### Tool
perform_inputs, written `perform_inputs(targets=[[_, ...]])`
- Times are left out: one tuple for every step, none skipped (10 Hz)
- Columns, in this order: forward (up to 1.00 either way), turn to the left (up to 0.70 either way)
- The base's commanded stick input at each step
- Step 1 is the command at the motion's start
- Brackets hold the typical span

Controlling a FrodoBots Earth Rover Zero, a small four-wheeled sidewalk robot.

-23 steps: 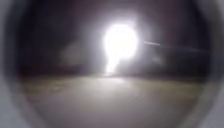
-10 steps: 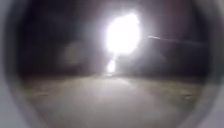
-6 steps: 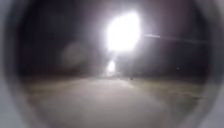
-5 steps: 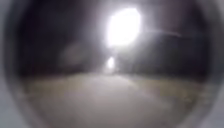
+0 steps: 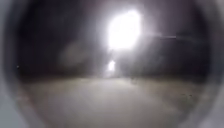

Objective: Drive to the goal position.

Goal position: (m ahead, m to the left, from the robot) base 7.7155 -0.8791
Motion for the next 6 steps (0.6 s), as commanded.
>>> perform_inputs(targets=[[1.00,0.11],[1.00,0.12],[1.00,0.12],[1.00,0.12],[1.00,0.11],[1.00,0.08]])
